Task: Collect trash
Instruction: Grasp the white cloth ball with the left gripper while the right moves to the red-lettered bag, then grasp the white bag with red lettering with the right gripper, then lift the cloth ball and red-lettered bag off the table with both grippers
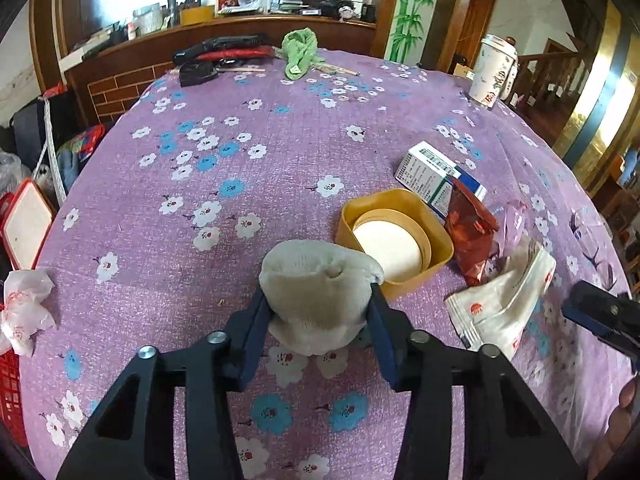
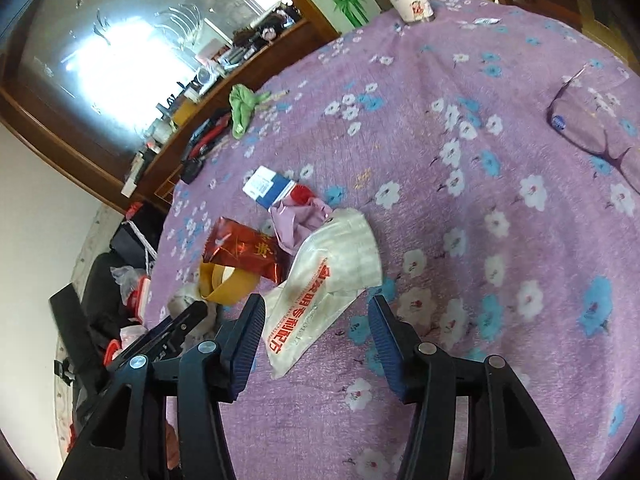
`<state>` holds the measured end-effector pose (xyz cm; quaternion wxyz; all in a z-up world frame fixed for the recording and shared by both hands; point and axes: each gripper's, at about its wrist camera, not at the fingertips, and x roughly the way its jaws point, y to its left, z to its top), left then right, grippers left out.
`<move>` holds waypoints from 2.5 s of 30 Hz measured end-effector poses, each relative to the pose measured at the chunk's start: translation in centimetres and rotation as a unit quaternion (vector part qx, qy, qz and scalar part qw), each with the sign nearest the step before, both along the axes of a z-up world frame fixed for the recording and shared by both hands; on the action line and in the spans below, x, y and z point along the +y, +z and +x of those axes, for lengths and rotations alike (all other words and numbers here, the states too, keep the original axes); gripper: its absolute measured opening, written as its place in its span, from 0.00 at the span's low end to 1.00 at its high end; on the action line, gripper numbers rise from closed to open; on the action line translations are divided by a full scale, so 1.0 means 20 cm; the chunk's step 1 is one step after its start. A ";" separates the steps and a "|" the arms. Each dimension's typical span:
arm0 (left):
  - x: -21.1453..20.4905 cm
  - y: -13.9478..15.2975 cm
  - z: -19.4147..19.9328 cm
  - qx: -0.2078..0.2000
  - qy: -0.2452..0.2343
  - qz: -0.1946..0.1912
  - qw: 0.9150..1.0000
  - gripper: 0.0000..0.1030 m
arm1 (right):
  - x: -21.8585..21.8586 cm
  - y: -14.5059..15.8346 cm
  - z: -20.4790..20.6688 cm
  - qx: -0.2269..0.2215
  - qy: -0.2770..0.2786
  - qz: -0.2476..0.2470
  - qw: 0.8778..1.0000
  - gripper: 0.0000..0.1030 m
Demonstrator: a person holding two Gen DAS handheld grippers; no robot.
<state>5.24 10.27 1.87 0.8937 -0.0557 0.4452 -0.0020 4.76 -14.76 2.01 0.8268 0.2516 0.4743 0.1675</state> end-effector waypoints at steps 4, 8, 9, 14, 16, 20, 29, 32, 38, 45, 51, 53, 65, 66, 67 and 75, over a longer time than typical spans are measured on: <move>0.01 0.01 -0.05 -0.012 -0.002 0.000 1.000 0.37 | 0.08 -0.02 0.06 0.007 -0.003 -0.028 1.000 0.59; 0.01 0.03 -0.12 -0.023 -0.006 0.002 1.000 0.37 | 0.13 -0.04 0.12 0.013 -0.014 -0.066 0.998 0.60; 0.01 0.03 -0.13 -0.025 -0.008 0.001 1.000 0.37 | 0.15 -0.05 0.13 0.015 -0.013 -0.072 0.997 0.60; 0.01 0.05 -0.20 -0.034 -0.015 0.000 0.999 0.37 | 0.21 -0.06 0.13 -0.002 0.001 -0.124 0.992 0.51; 0.00 0.05 -0.22 -0.037 -0.015 0.000 0.999 0.37 | 0.22 -0.05 0.12 -0.012 0.008 -0.128 0.992 0.33; -0.01 0.05 -0.26 -0.037 -0.017 -0.004 0.999 0.37 | 0.21 -0.01 0.06 -0.031 0.024 -0.129 0.991 0.15; -0.01 0.07 -0.38 -0.045 -0.014 -0.003 0.999 0.37 | 0.20 0.07 -0.14 -0.068 0.055 -0.098 0.991 0.15; -0.01 0.08 -0.42 -0.050 -0.013 -0.001 0.999 0.37 | 0.23 0.12 -0.24 -0.094 0.071 -0.087 0.989 0.15; -0.01 0.13 -0.52 -0.065 -0.010 0.006 0.998 0.37 | 0.28 0.22 -0.39 -0.139 0.093 -0.092 0.982 0.15; 0.00 0.17 -0.65 -0.078 -0.003 0.018 0.997 0.37 | 0.31 0.24 -0.48 -0.150 0.106 -0.093 0.979 0.15; 0.03 0.20 -0.73 -0.086 0.007 0.024 0.996 0.37 | 0.31 0.26 -0.53 -0.159 0.109 -0.096 0.977 0.15; 0.03 0.20 -0.74 -0.088 0.008 0.025 0.996 0.37 | 0.31 0.27 -0.54 -0.160 0.110 -0.098 0.976 0.15; 0.06 0.20 -0.82 -0.094 0.018 0.031 0.995 0.37 | 0.40 0.27 -0.61 -0.172 0.125 -0.138 0.967 0.15; 0.06 0.20 -0.82 -0.094 0.019 0.030 0.995 0.37 | 0.41 0.26 -0.62 -0.174 0.127 -0.144 0.966 0.15; 0.07 0.20 -0.83 -0.094 0.021 0.030 0.995 0.37 | 0.42 0.26 -0.63 -0.176 0.128 -0.148 0.965 0.15; 0.12 0.20 -0.85 -0.095 0.033 0.029 0.994 0.37 | 0.48 0.27 -0.68 -0.197 0.136 -0.185 0.953 0.15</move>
